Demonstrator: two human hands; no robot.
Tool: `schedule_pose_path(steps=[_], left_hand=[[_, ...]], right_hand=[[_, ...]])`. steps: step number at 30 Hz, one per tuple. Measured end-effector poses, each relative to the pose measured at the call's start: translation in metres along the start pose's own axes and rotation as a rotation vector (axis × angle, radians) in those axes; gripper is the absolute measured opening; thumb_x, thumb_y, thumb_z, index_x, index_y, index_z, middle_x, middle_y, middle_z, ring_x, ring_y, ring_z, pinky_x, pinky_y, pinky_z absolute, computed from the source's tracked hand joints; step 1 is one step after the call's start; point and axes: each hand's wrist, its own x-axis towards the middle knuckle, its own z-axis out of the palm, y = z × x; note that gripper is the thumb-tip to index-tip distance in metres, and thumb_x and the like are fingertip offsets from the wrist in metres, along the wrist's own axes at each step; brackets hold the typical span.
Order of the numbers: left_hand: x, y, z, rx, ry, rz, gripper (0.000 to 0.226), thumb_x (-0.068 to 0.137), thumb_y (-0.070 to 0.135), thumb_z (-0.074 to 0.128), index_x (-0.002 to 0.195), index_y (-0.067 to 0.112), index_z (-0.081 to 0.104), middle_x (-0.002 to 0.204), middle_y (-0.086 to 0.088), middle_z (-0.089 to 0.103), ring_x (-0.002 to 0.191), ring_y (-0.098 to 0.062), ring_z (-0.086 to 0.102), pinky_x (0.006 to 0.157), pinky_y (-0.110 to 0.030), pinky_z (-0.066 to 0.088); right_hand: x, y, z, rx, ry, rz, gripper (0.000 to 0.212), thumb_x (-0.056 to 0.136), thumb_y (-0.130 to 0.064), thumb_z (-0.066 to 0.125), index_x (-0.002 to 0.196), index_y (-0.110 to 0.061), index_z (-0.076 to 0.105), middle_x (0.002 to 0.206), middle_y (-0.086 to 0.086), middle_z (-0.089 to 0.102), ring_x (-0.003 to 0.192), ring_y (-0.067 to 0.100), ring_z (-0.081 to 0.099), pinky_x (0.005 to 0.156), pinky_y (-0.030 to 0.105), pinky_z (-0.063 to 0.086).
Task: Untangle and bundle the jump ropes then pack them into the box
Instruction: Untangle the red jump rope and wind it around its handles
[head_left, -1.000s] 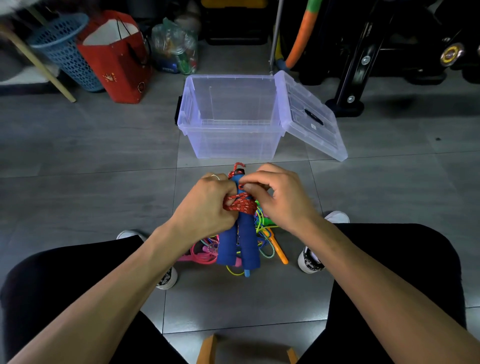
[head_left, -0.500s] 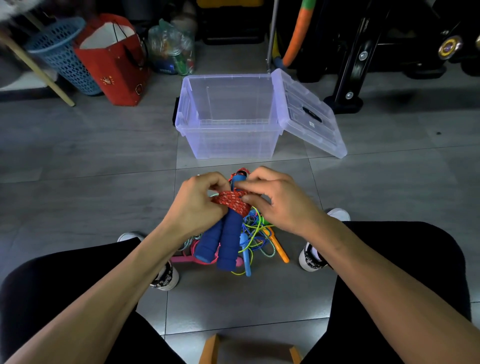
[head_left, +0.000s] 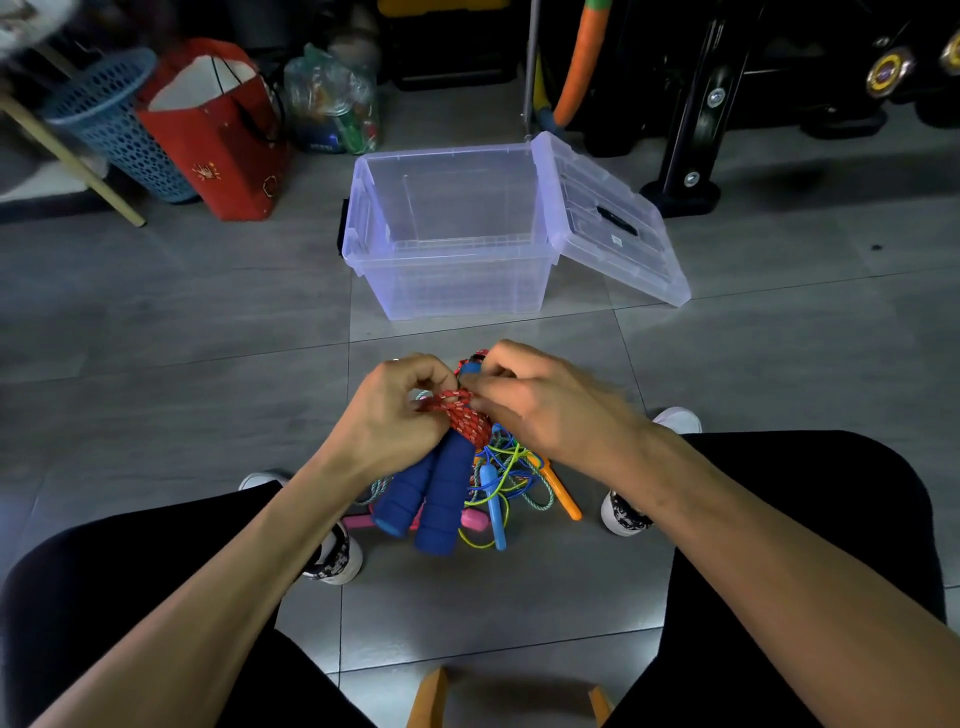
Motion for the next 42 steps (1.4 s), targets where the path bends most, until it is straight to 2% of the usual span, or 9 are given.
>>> schedule_pose_path(steps=[3, 9, 13, 16, 22, 29, 33, 38, 42], left_hand=[[0.000, -0.001, 0.002, 0.014, -0.035, -0.006, 0.017, 0.060, 0.007, 0.050, 0.070, 0.013, 0.062, 0.073, 0.000, 0.064, 0.076, -0.022, 0.061, 0.076, -0.039, 0.053], [-0.001, 0.007, 0.001, -0.176, -0.155, -0.135, 0.011, 0.069, 0.014, 0.054, 0.071, 0.005, 0.059, 0.065, -0.002, 0.054, 0.064, -0.012, 0.048, 0.064, -0.028, 0.040], [0.002, 0.004, -0.001, -0.049, -0.155, -0.091, 0.004, 0.082, 0.000, 0.065, 0.078, 0.002, 0.065, 0.073, -0.010, 0.066, 0.070, -0.014, 0.059, 0.074, -0.029, 0.049], [0.006, 0.004, -0.004, 0.117, -0.145, -0.023, 0.005, 0.079, 0.004, 0.068, 0.078, 0.009, 0.068, 0.076, -0.003, 0.070, 0.079, -0.014, 0.066, 0.079, -0.021, 0.051], [0.002, 0.004, 0.003, 0.340, 0.050, 0.332, 0.022, 0.082, 0.028, 0.050, 0.080, 0.007, 0.060, 0.076, -0.001, 0.059, 0.069, -0.013, 0.051, 0.066, -0.030, 0.044], [-0.004, -0.002, 0.007, 0.346, 0.181, 0.488, 0.017, 0.094, 0.018, 0.050, 0.093, 0.004, 0.060, 0.097, -0.004, 0.056, 0.080, -0.018, 0.055, 0.066, -0.038, 0.053], [-0.003, -0.002, 0.013, 0.406, 0.277, 0.526, 0.004, 0.095, 0.014, 0.055, 0.096, 0.010, 0.056, 0.098, -0.004, 0.057, 0.078, -0.020, 0.055, 0.061, -0.041, 0.051], [0.002, 0.002, 0.016, 0.284, 0.357, 0.385, 0.003, 0.087, 0.003, 0.062, 0.087, 0.006, 0.063, 0.088, -0.001, 0.062, 0.078, -0.007, 0.053, 0.073, -0.006, 0.039], [0.004, 0.006, 0.015, 0.208, 0.387, 0.277, 0.006, 0.087, 0.005, 0.065, 0.084, 0.011, 0.066, 0.082, 0.015, 0.058, 0.075, 0.003, 0.054, 0.069, -0.005, 0.039]], right_hand=[[-0.002, -0.002, 0.004, -0.128, 0.009, -0.057, 0.019, 0.091, -0.016, 0.054, 0.091, -0.001, 0.066, 0.085, 0.011, 0.054, 0.074, 0.028, 0.054, 0.054, 0.043, 0.049], [-0.001, -0.002, 0.012, -0.143, 0.023, -0.079, 0.005, 0.081, -0.003, 0.059, 0.077, -0.002, 0.061, 0.077, 0.011, 0.051, 0.069, 0.030, 0.051, 0.051, 0.045, 0.048], [-0.003, -0.002, 0.010, -0.111, -0.001, -0.059, 0.002, 0.084, -0.002, 0.057, 0.083, -0.002, 0.059, 0.083, 0.011, 0.049, 0.073, 0.028, 0.049, 0.055, 0.047, 0.047], [-0.002, -0.001, 0.010, -0.116, 0.003, -0.046, 0.004, 0.085, -0.003, 0.055, 0.082, -0.002, 0.058, 0.084, 0.011, 0.049, 0.074, 0.027, 0.049, 0.057, 0.047, 0.047], [0.004, 0.005, 0.004, 0.101, 0.056, 0.119, 0.012, 0.094, -0.015, 0.057, 0.098, -0.005, 0.064, 0.091, 0.006, 0.055, 0.077, 0.018, 0.053, 0.071, 0.035, 0.047], [0.007, 0.003, 0.003, 0.280, 0.145, 0.190, 0.017, 0.091, -0.014, 0.062, 0.103, -0.007, 0.071, 0.092, -0.004, 0.054, 0.080, 0.001, 0.049, 0.075, 0.013, 0.040], [0.007, -0.001, 0.006, 0.288, 0.155, 0.225, 0.017, 0.094, -0.011, 0.050, 0.101, -0.006, 0.065, 0.100, -0.002, 0.045, 0.089, 0.013, 0.051, 0.080, 0.027, 0.045], [0.011, -0.002, 0.009, 0.300, 0.134, 0.284, 0.010, 0.094, -0.006, 0.048, 0.098, -0.004, 0.057, 0.110, 0.001, 0.040, 0.105, 0.018, 0.047, 0.089, 0.030, 0.044], [0.014, -0.002, 0.008, 0.379, 0.096, 0.356, 0.011, 0.098, -0.007, 0.047, 0.095, -0.003, 0.057, 0.119, 0.004, 0.043, 0.117, 0.019, 0.042, 0.097, 0.012, 0.030]])
